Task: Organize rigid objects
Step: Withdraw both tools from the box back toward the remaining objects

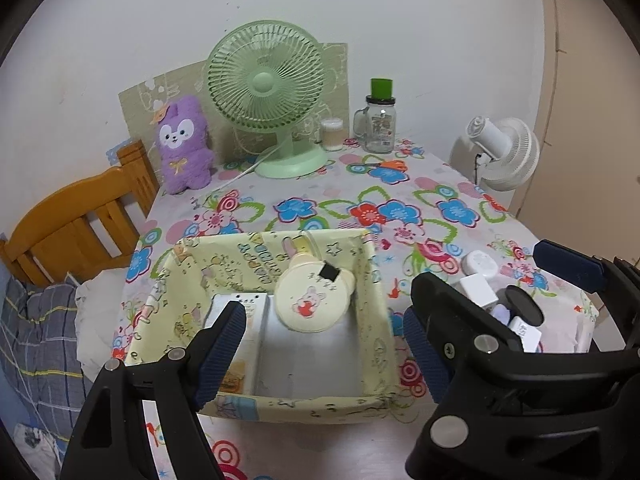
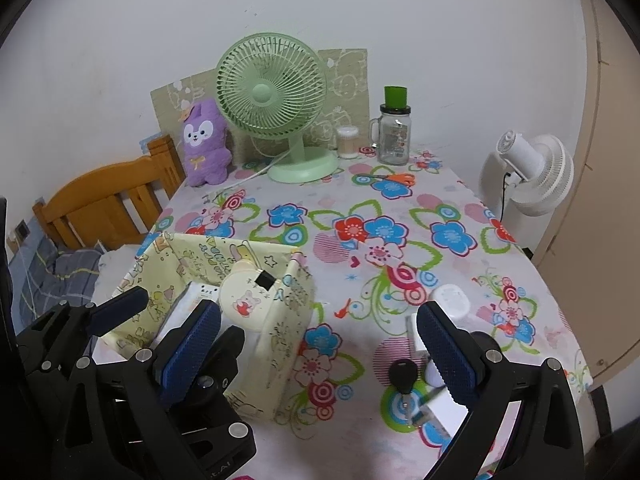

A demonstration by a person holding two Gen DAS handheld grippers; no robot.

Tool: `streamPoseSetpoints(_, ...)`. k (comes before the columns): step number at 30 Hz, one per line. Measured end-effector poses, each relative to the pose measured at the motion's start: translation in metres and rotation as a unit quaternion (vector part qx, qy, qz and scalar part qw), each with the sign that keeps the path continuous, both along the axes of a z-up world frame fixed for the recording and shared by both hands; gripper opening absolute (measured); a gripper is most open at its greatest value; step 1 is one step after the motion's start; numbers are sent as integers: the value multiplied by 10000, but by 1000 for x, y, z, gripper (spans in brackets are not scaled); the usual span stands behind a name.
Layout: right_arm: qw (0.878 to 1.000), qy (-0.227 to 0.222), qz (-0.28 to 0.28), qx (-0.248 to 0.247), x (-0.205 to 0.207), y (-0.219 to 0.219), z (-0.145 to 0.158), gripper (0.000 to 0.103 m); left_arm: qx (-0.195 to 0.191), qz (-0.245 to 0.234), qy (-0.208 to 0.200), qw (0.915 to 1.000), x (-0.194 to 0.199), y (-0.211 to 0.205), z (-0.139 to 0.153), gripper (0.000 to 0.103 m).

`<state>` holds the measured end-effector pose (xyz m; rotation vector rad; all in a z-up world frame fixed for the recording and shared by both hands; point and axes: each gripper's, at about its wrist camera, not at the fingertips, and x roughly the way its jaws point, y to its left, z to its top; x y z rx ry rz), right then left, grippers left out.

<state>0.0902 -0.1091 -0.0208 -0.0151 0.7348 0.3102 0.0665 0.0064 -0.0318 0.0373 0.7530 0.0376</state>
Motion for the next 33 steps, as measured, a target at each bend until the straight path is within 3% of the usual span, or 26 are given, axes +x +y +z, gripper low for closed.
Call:
streamPoseSetpoints(2,10000,-12,-22,3,-1,-4,1,100,-12,-35,-40,10000,-1,-4,1,91)
streamPoseSetpoints(10,9999,-41,-138,0,-4,-23,1,100,-16,-144,-52,9999,-2,-25,2,92)
streamPoseSetpoints(15,9998,-30,-212,24,-7,-38,0,100,-8,-230,-93,9997,-3,-38,1,98)
streamPoseSetpoints(33,9990,-35,-444,64,-13,-85,-8,100,-144,-409,-87,9990,-4,-80,-5,99)
